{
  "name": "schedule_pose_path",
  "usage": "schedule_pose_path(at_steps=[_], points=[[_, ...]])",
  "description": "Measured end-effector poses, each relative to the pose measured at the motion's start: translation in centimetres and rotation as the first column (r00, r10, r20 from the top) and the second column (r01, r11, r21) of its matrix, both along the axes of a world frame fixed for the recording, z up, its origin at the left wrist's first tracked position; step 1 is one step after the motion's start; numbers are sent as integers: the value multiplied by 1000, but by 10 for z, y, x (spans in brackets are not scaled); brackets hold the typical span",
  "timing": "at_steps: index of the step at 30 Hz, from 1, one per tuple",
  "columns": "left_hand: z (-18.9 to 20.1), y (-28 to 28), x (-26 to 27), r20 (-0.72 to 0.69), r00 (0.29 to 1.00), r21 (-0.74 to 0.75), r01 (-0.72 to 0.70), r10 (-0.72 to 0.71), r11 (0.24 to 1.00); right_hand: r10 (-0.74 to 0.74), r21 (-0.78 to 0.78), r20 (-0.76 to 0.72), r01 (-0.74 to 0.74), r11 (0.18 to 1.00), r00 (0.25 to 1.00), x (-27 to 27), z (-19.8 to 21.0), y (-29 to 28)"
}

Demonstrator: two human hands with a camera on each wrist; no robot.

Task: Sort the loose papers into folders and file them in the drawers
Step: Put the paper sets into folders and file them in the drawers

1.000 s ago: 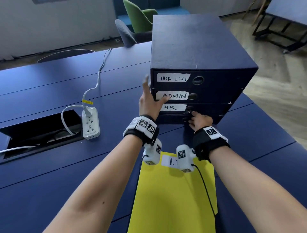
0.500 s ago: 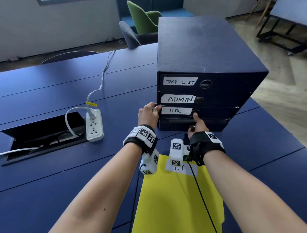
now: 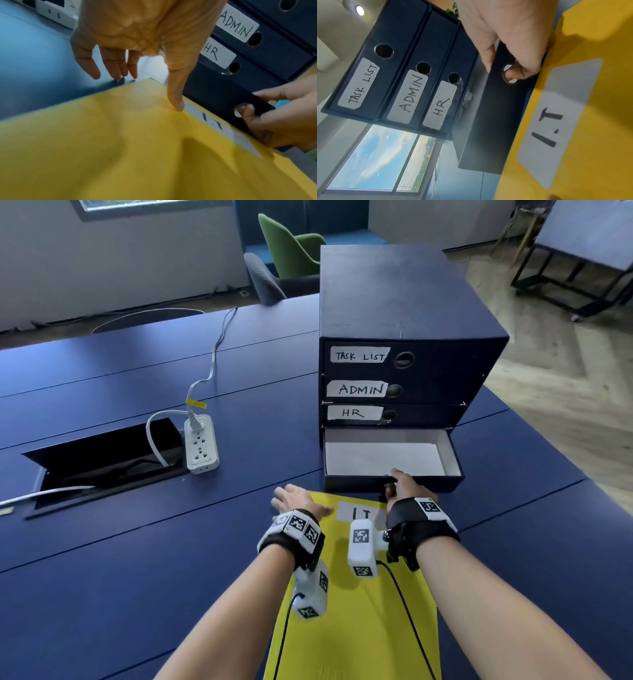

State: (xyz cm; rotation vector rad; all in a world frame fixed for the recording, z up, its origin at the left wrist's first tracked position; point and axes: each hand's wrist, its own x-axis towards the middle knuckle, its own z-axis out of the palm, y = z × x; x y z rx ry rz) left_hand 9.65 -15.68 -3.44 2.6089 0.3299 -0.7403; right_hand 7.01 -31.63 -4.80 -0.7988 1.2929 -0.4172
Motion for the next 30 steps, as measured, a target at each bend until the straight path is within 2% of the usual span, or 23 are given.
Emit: schedule_pose_path(at_steps=[3, 5, 6, 8, 10, 12, 14, 19, 22, 25, 30], points=[[-7, 3, -29, -60, 998, 81, 6, -1, 997, 19, -28, -30, -20, 999, 999, -18, 4, 9], [-10, 4, -41, -82, 996, 54, 22, -18, 998, 71, -29, -69, -73, 997, 995, -32, 7, 14], [-12, 5, -45, -89, 995, 7, 41, -40, 999, 84, -29, -89, -87, 996, 993, -38, 10, 16], [-13, 9, -48, -77, 993, -176, 75, -90, 982, 84, -30, -123, -88, 996, 989, -47, 13, 18], [-6, 18, -56, -53, 990, -381, 98, -128, 919, 74, -24, -135, -78, 997, 988, -55, 14, 23], [-1, 27, -63, -27, 986, -517, 129, -167, 846, 61, -18, -131, -64, 998, 990, -62, 16, 29], [1, 35, -68, -13, 979, -589, 158, -205, 793, 53, -17, -154, -57, 998, 987, -72, 15, 33], [-1, 55, -81, -21, 978, -679, 140, -210, 721, 85, -52, -226, -99, 994, 970, -98, 15, 45], [6, 65, -87, 0, 984, -694, 130, -180, 708, 65, -59, -163, -75, 995, 984, -108, 20, 49], [19, 69, -88, 19, 984, -742, 132, -176, 657, 100, -216, -236, -153, 964, 966, -115, 31, 48], [47, 69, -72, 34, 990, -834, 104, -138, 542, 46, -518, -317, -214, 828, 947, -124, 57, 35]])
